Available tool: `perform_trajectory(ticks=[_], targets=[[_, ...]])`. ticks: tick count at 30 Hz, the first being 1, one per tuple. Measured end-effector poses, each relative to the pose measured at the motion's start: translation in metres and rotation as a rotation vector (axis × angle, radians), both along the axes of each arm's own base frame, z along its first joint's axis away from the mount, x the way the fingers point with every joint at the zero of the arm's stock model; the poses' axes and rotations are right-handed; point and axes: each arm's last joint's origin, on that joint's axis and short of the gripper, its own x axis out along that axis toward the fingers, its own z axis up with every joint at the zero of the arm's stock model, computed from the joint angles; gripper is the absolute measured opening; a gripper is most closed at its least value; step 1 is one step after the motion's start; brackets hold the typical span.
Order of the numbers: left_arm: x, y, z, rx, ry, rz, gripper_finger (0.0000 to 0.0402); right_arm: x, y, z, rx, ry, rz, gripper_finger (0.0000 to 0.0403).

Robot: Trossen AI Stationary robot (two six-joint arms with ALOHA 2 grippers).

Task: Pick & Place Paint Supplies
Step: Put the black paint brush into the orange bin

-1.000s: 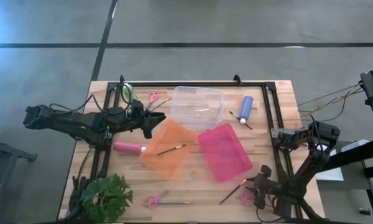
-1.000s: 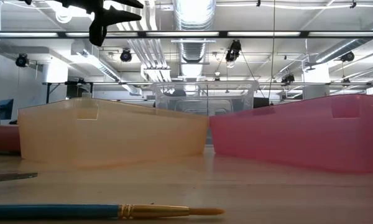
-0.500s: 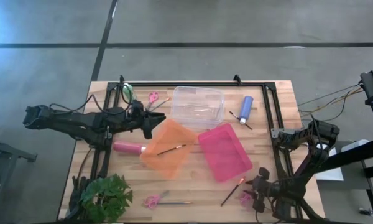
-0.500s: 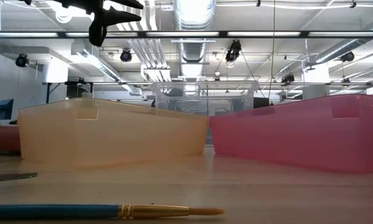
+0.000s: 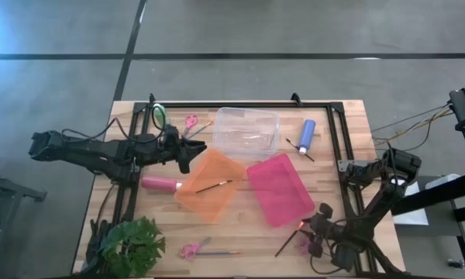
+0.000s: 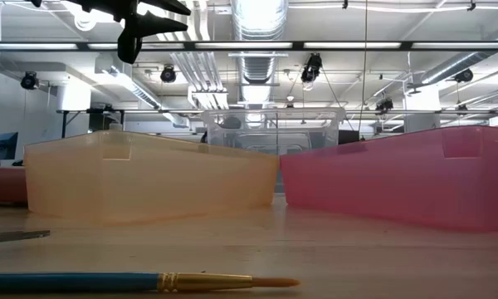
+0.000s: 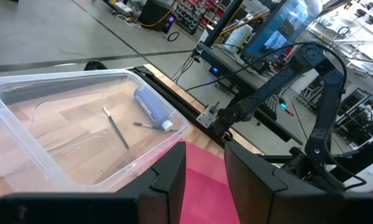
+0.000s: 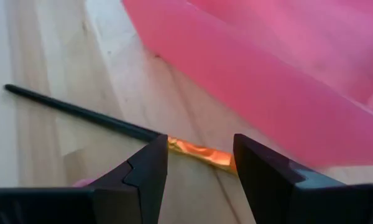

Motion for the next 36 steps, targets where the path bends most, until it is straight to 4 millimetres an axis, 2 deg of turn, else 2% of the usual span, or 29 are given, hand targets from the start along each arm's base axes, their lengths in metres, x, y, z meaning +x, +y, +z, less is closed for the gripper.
perform_trajectory(ticks=[12, 23, 36], targets=[[0.000, 0.000, 0.000, -0.002, 0.000, -0.011, 0.0120, -0.004, -0.010, -0.010, 0.038, 0.016, -0.059, 0.0178], [0.000, -0.001, 0.000, -0.007, -0.001, -0.018, 0.0121, 0.002, 0.007, -0.007, 0.189, 0.001, 0.004, 0.0178], [0.000, -0.001, 0.000, -0.009, -0.001, -0.029, 0.0121, 0.002, 0.010, -0.006, 0.159, 0.039, 0.069, 0.0178]])
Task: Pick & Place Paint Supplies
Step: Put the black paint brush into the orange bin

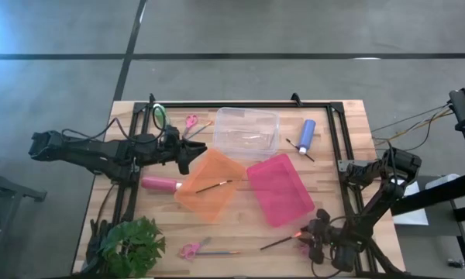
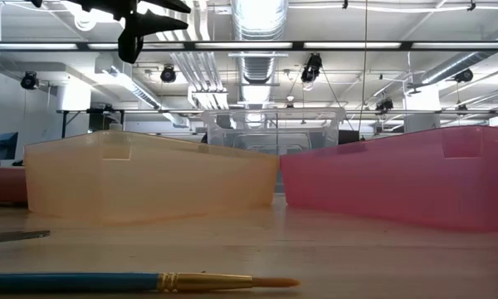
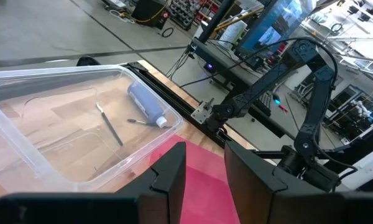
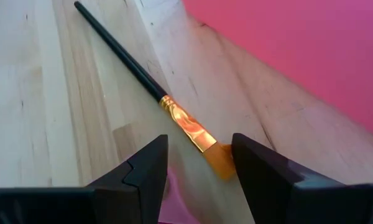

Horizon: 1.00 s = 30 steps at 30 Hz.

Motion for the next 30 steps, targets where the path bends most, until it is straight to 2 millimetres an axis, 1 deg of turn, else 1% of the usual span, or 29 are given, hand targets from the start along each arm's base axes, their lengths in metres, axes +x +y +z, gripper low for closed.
perform_trajectory(ticks=[12, 14, 20, 23, 27, 30], targets=[[0.0001, -0.0001, 0.0003, -0.008, -0.005, -0.003, 0.0121, -0.0025, -0.0041, -0.0034, -0.028, 0.032, 0.022, 0.0173], [0.0001, 0.0000, 0.0004, -0.008, -0.006, -0.002, 0.0121, -0.0027, -0.0044, -0.0036, -0.037, 0.035, 0.030, 0.0158], [0.0001, 0.0000, 0.0004, -0.008, -0.006, -0.002, 0.0121, -0.0031, -0.0054, -0.0041, -0.046, 0.039, 0.032, 0.0078], [0.0001, 0.0000, 0.0004, -0.008, -0.006, -0.002, 0.0121, -0.0028, -0.0046, -0.0041, -0.037, 0.041, 0.034, 0.0047], [0.0000, 0.0000, 0.0004, -0.011, -0.007, -0.002, 0.0120, -0.0024, -0.0035, -0.0040, -0.023, 0.037, 0.035, 0.0018], [0.0001, 0.0000, 0.0004, -0.012, -0.007, -0.002, 0.0120, -0.0011, 0.0002, -0.0032, 0.002, 0.031, 0.060, 0.0010]])
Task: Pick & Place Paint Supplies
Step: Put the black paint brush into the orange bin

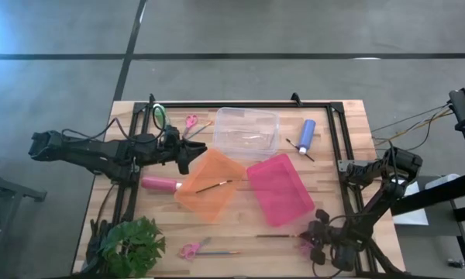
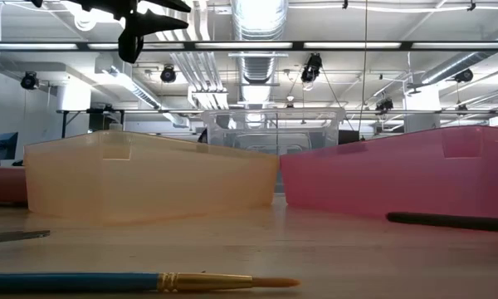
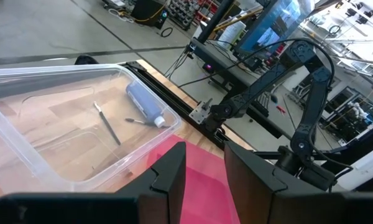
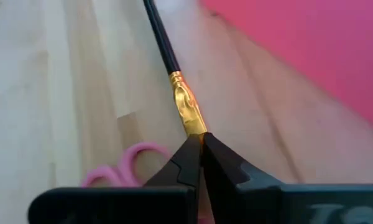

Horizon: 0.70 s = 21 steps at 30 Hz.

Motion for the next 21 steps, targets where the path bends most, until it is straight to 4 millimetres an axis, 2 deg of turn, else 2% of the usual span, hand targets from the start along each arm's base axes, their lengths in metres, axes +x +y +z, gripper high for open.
perform_trajectory(ticks=[8, 15, 21], targets=[[0.000, 0.000, 0.000, -0.008, -0.002, -0.001, 0.0120, 0.003, 0.010, 0.006, 0.000, 0.006, 0.102, 0.0008], [0.000, 0.000, 0.000, -0.011, -0.002, 0.000, 0.0120, 0.007, 0.015, 0.012, 0.005, -0.010, 0.106, 0.0008], [0.000, -0.001, 0.000, 0.003, 0.002, -0.016, 0.0120, 0.018, 0.018, 0.037, -0.009, -0.093, 0.085, 0.0008]])
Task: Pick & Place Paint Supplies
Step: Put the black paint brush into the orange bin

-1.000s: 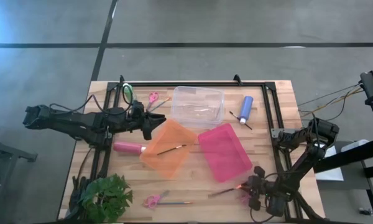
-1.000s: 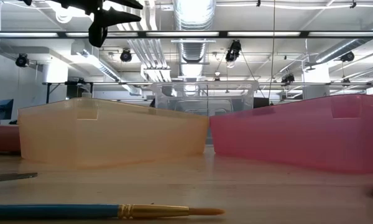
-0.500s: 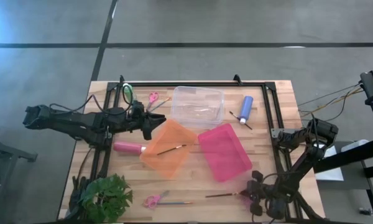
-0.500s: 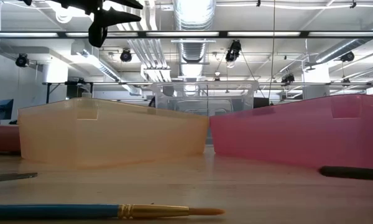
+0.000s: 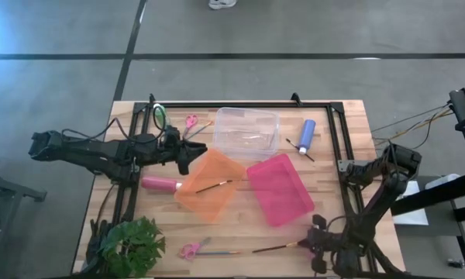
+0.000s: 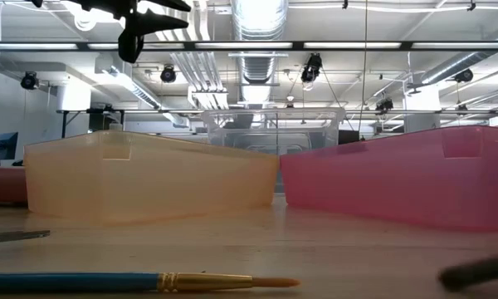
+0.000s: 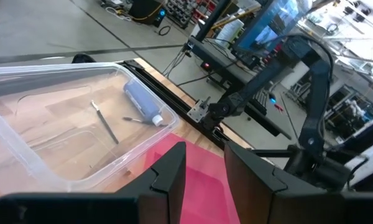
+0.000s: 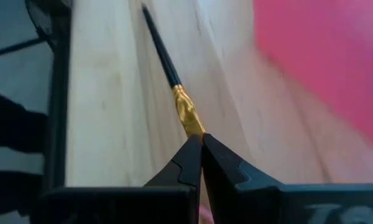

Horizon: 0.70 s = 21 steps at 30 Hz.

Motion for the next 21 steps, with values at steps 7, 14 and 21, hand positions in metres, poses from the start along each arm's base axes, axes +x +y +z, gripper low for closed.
perform_trajectory(ticks=[7, 14, 21], targets=[[0.000, 0.000, 0.001, 0.002, -0.006, -0.005, 0.0120, 0.026, -0.009, 0.046, -0.058, -0.114, 0.038, 0.0008], [0.000, -0.001, 0.001, 0.002, -0.006, -0.021, 0.0120, 0.053, -0.040, 0.074, -0.136, -0.169, 0.028, 0.0008], [0.000, -0.001, 0.001, 0.014, -0.003, -0.025, 0.0120, 0.080, -0.076, 0.100, -0.199, -0.235, 0.034, 0.0008]])
